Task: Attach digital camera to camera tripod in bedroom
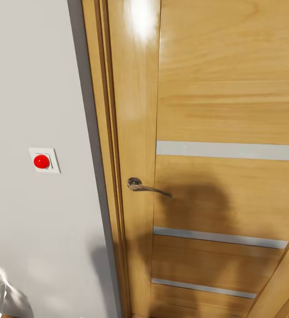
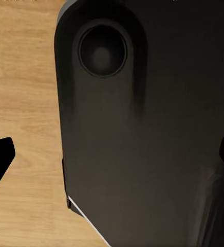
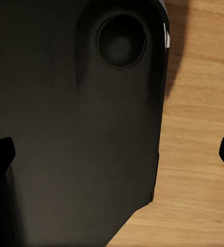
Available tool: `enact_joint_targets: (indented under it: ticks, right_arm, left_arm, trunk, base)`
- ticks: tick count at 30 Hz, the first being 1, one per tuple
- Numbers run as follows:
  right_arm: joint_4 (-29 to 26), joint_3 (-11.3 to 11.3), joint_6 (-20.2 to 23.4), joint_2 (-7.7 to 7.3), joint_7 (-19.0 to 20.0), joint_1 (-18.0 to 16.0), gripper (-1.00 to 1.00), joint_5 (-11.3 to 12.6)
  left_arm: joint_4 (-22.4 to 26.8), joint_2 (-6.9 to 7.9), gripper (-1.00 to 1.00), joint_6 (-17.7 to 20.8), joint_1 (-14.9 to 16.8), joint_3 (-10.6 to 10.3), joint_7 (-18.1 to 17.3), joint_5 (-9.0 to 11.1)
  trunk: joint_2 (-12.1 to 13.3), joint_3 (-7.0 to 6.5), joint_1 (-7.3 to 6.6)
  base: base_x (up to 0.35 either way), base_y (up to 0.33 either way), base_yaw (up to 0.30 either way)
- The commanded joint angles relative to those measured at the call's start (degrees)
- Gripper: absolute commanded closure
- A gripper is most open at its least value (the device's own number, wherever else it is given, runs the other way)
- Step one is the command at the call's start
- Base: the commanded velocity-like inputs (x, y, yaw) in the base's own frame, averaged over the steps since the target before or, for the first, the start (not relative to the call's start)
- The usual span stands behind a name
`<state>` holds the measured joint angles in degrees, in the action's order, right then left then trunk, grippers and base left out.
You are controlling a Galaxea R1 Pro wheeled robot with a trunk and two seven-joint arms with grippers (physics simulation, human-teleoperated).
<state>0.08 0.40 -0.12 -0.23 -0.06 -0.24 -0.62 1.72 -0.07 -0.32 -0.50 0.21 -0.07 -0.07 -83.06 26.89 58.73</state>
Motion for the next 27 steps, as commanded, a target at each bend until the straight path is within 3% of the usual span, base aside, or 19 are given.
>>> enact_joint_targets:
  ticks: [1, 7, 16, 27]
  right_arm:
    - [0.0, 0.0, 0.0, -0.02, 0.0, 0.0, -1.00, -0.1]
    - [0.0, -0.1, -0.4, 0.27, 0.2, 0.0, -1.00, -0.1]
    - [0.0, 0.1, -0.4, -0.02, -0.1, 0.0, -1.00, -0.1]
    - [0.0, 0.1, -0.5, -0.28, -0.1, 0.0, -1.00, -0.1]
  left_arm:
    - [0.1, -0.01, -1.00, 0.0, 0.0, 0.0, 0.0, 0.0]
    - [0.5, -0.07, -1.00, 0.1, 0.0, 0.2, 0.0, 0.4]
    - [0.9, -0.06, -1.00, 0.1, 0.0, 0.3, 0.0, 1.3]
    - [1.1, 0.15, -1.00, 0.0, 0.0, 0.2, -0.1, 8.6]
  trunk:
    - [0.0, 0.04, 0.00]
    - [0.0, 0.04, 0.00]
    - [0.0, 0.04, 0.00]
    - [0.0, 0.04, 0.00]
  base:
    - [0.000, 0.000, 0.000]
    - [0.000, 0.000, 0.022]
    - [0.000, 0.000, 0.251]
    - [0.000, 0.000, 0.277]
